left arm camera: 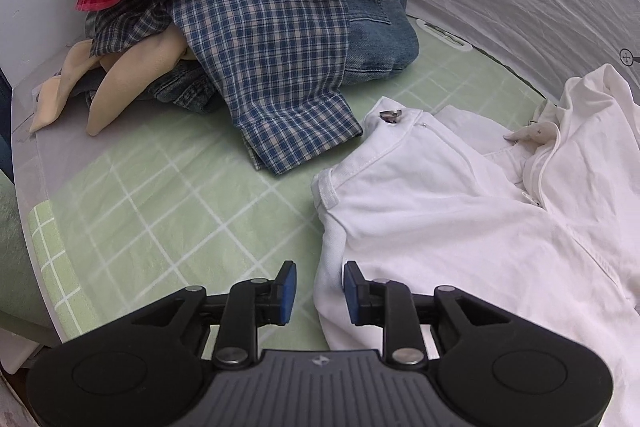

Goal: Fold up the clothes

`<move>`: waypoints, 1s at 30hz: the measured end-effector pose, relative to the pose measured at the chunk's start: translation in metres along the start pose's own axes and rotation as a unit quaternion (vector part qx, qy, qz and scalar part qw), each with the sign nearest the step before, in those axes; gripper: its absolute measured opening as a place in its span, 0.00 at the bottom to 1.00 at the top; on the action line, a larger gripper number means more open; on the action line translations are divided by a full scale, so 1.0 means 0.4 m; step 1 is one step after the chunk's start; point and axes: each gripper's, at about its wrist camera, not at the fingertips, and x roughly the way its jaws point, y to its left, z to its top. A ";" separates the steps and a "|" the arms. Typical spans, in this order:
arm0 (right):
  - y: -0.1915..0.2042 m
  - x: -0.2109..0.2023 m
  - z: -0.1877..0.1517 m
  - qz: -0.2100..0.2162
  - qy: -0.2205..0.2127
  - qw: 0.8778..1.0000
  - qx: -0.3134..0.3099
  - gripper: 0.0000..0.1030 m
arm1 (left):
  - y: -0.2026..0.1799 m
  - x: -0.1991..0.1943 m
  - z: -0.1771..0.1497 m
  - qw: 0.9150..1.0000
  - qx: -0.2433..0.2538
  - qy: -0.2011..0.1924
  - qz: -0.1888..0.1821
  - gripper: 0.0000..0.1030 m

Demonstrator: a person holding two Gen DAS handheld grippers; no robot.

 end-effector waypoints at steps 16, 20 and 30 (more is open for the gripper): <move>-0.245 0.099 0.039 0.128 0.063 0.979 0.146 0.40 | -0.243 -0.186 -0.225 0.996 0.075 -0.005 -0.045 0.40; -0.280 0.088 0.058 0.134 0.042 0.984 0.112 0.07 | -0.328 -0.231 -0.294 0.992 0.107 -0.010 -0.063 0.42; -0.381 0.010 -0.020 0.094 0.007 0.996 -0.008 0.06 | -0.433 -0.277 -0.407 0.985 0.162 -0.008 -0.065 0.43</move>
